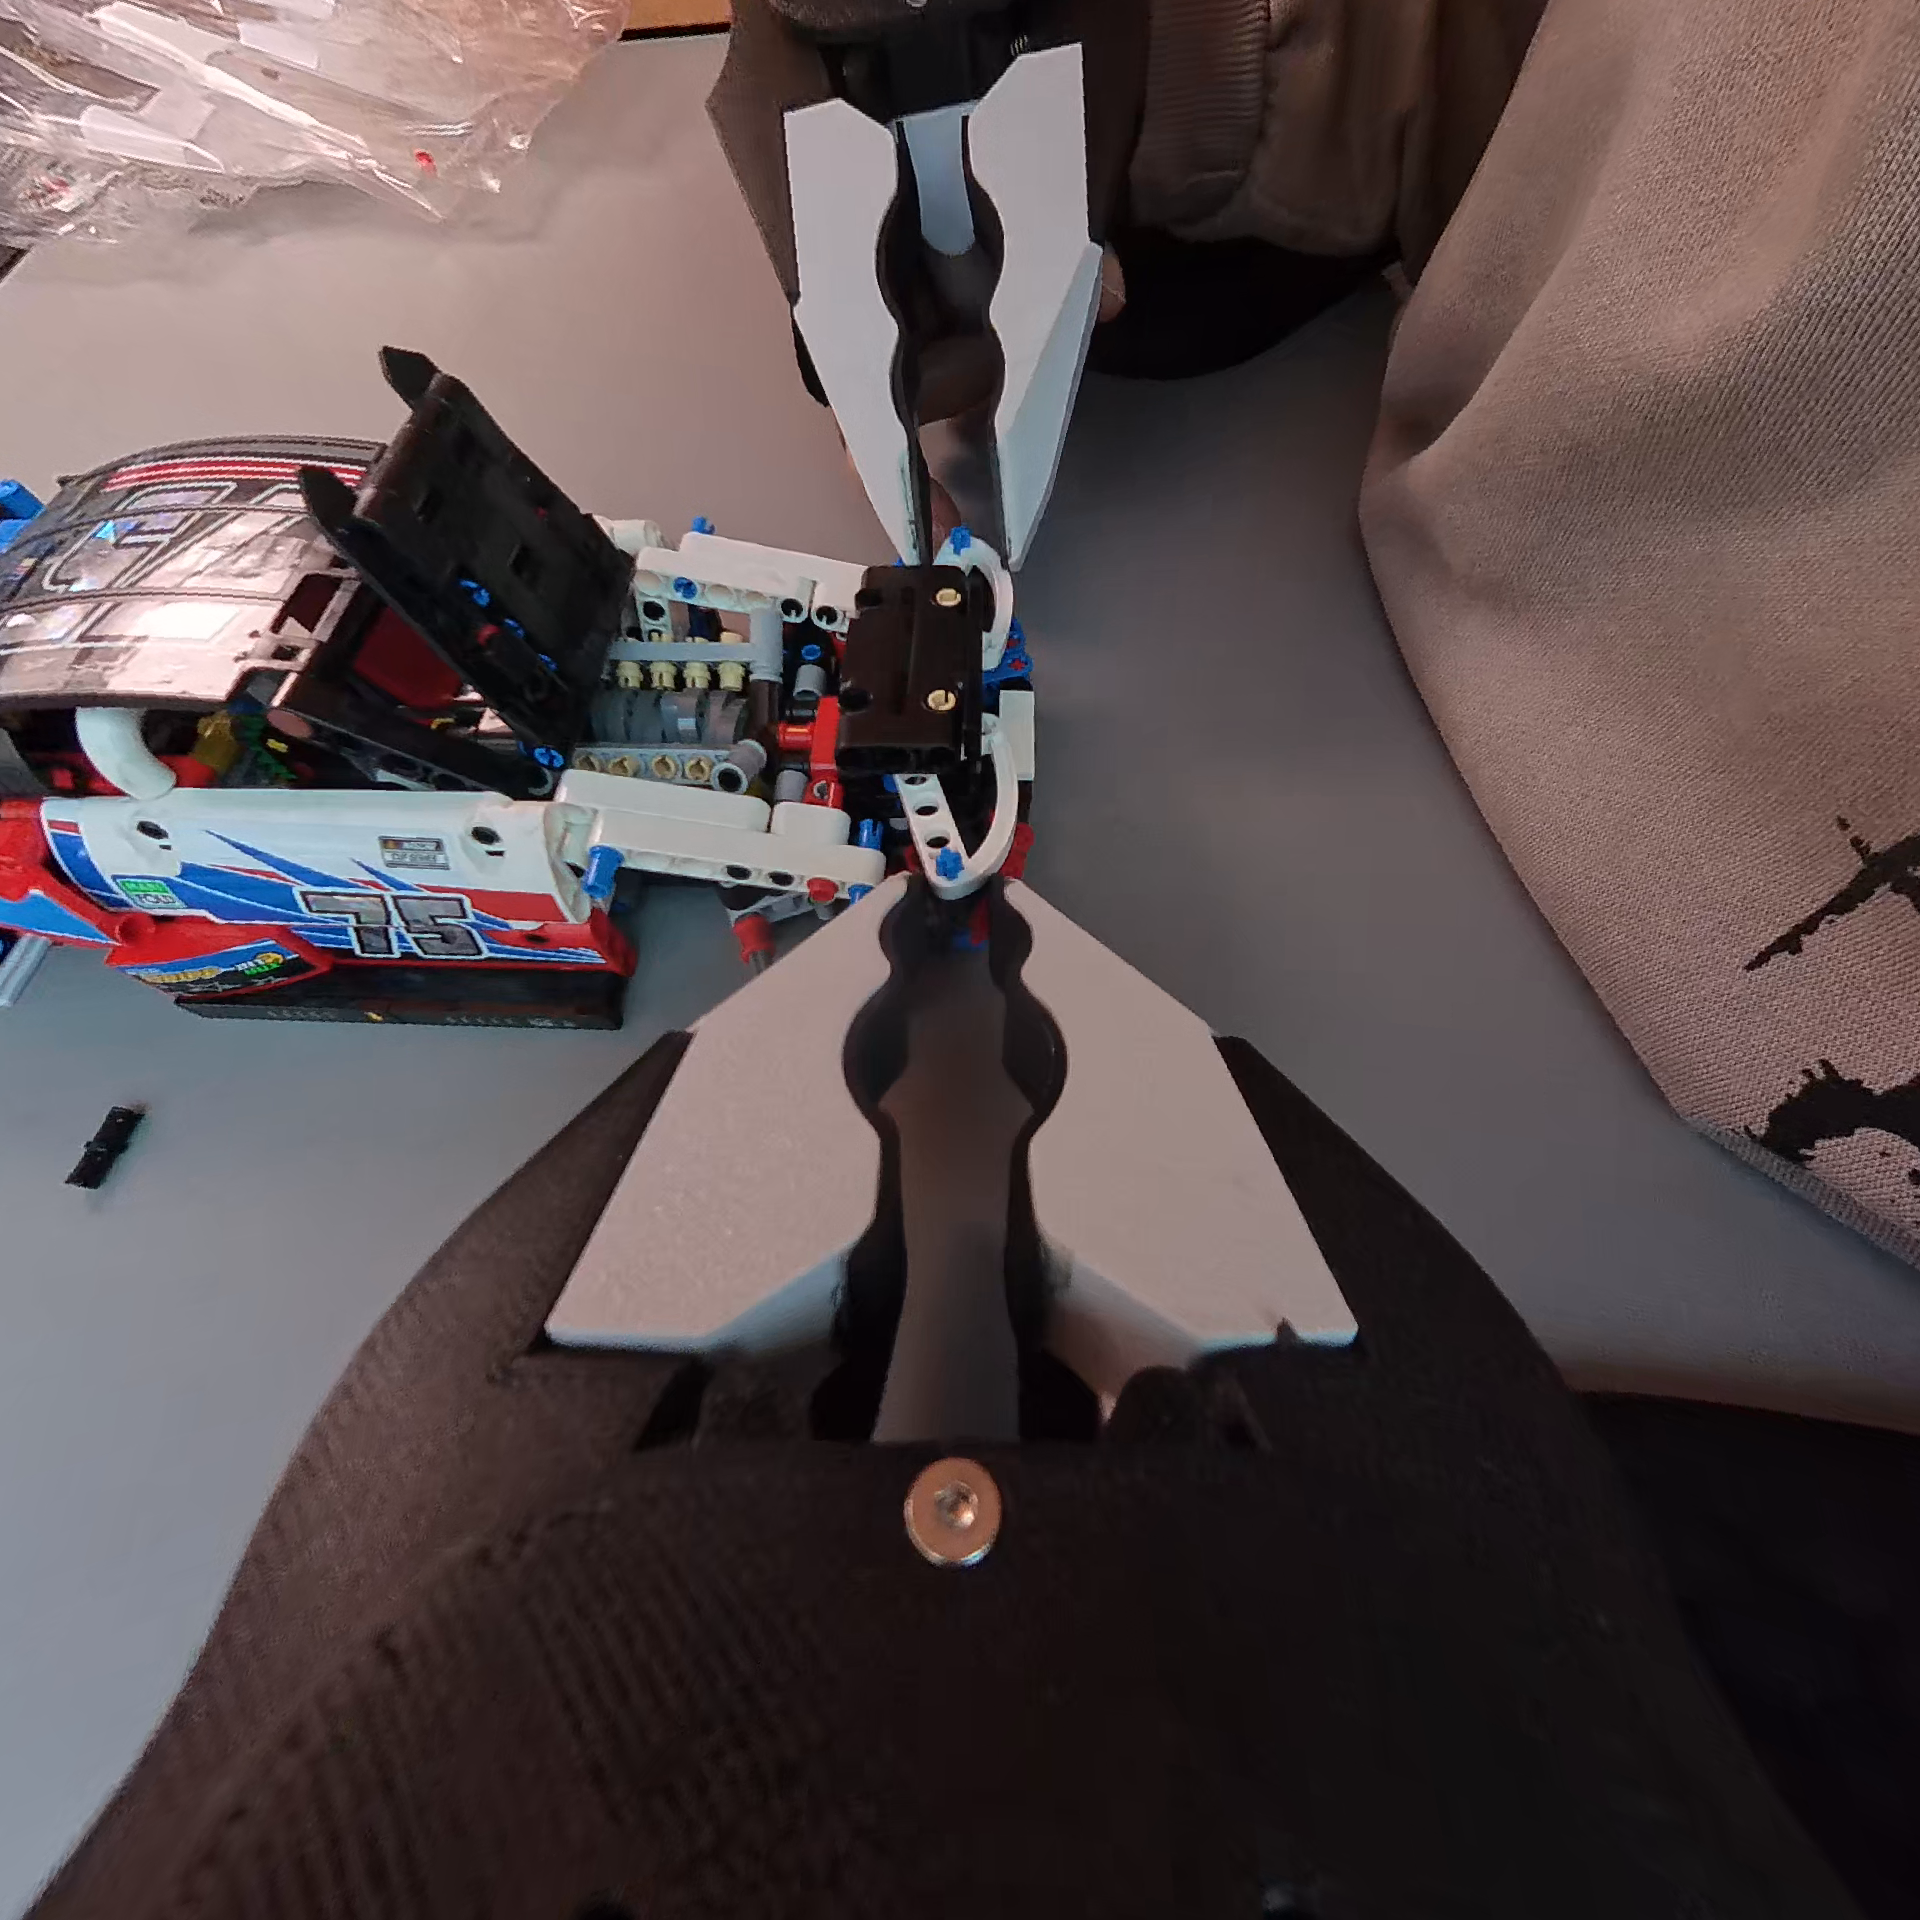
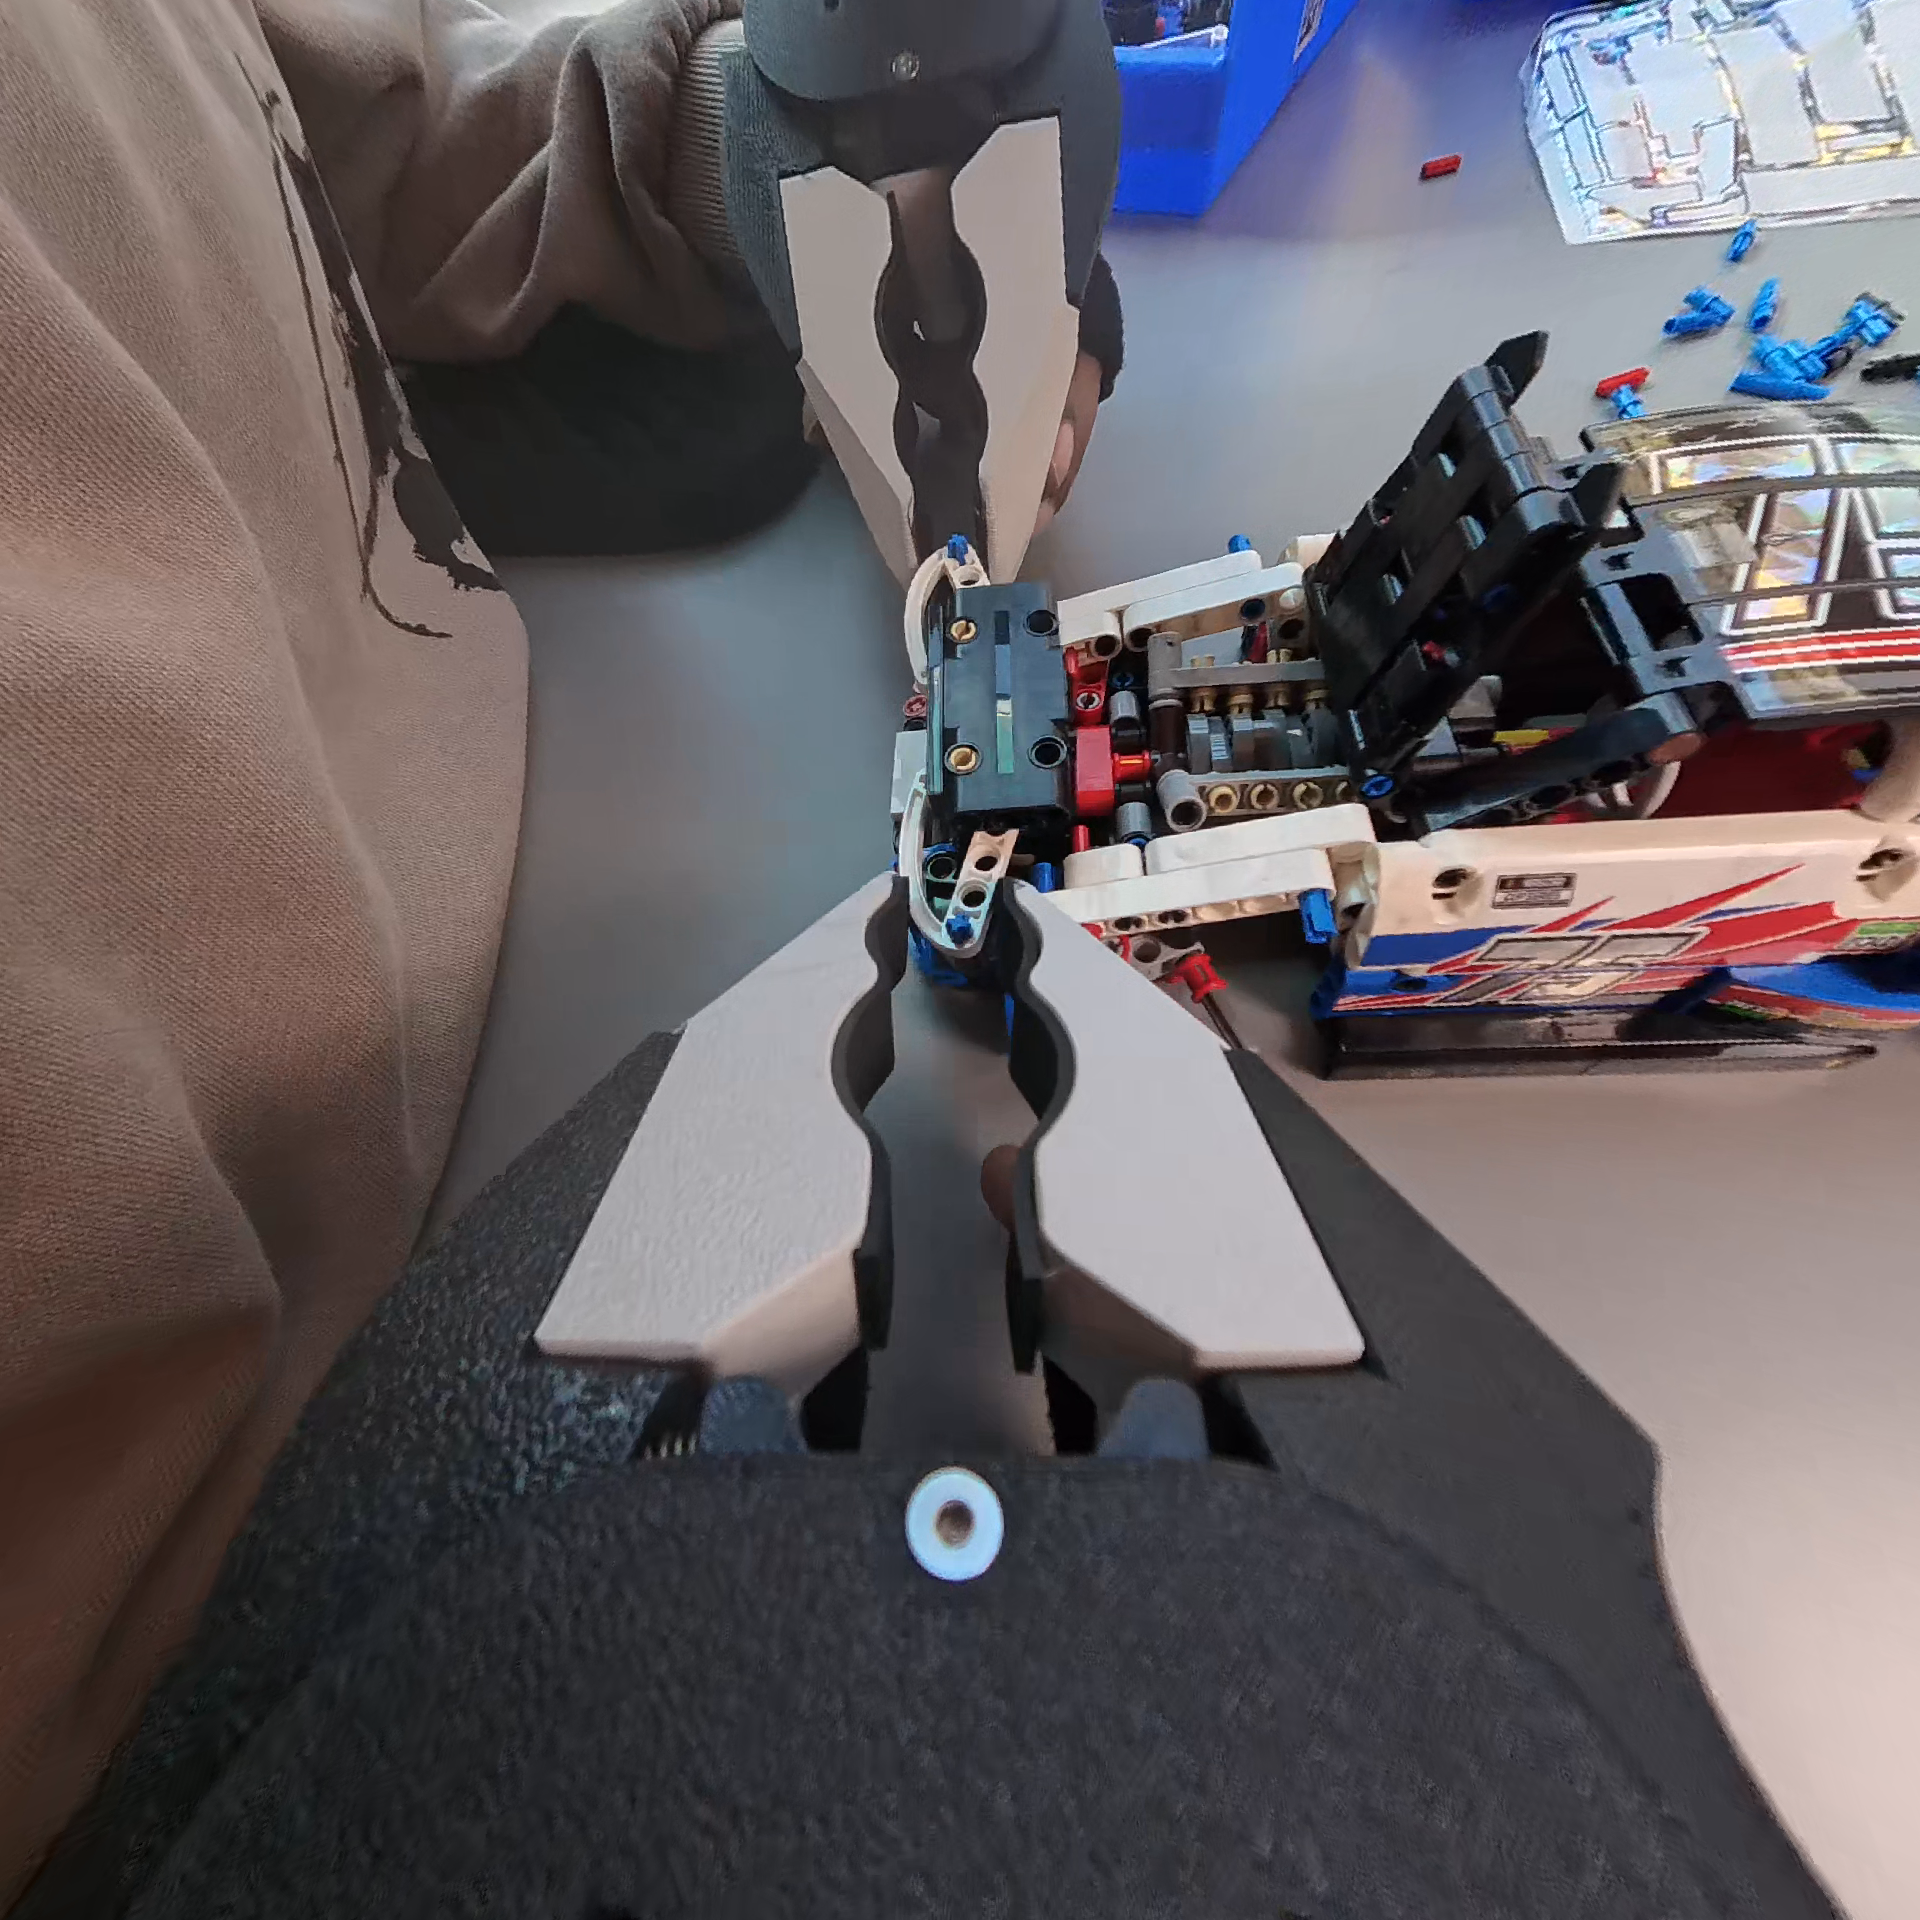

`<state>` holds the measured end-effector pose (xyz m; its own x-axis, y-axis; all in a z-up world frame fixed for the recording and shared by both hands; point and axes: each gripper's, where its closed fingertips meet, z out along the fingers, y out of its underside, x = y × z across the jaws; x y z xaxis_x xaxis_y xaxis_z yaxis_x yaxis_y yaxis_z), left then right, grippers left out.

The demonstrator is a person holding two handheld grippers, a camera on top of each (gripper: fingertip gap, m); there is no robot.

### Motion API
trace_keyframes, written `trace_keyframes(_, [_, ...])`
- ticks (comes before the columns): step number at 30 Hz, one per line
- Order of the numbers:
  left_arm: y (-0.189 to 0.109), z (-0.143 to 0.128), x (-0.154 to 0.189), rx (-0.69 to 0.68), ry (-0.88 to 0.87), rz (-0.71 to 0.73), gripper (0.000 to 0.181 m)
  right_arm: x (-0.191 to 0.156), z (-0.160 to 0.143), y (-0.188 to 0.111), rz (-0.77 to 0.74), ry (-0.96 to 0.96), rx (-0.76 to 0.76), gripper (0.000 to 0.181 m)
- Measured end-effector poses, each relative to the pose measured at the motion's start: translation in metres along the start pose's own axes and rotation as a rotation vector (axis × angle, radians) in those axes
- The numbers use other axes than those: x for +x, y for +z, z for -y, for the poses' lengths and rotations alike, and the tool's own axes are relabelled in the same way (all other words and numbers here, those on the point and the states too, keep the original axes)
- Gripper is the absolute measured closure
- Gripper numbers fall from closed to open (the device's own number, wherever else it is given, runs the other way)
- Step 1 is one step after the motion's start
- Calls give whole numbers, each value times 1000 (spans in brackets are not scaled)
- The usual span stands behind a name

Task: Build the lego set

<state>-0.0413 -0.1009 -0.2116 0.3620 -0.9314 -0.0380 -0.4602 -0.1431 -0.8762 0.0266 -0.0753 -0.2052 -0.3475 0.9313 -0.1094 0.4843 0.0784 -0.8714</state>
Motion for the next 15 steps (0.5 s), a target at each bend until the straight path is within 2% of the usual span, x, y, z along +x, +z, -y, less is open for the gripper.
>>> trace_keyframes(7, [-1, 2, -2, 1, -10, 2, 173, 1, -1, -3, 56, -9, -31, 170])
trace_keyframes(11, [-2, 2, -2, -1, -11, 5, 173, 2, 11, -10, 14, -64, 20, 170])
trace_keyframes(15, [-1, 1, -1, -9, -12, -2, 173, 4, 4, -3, -15, -62, -43, 178])
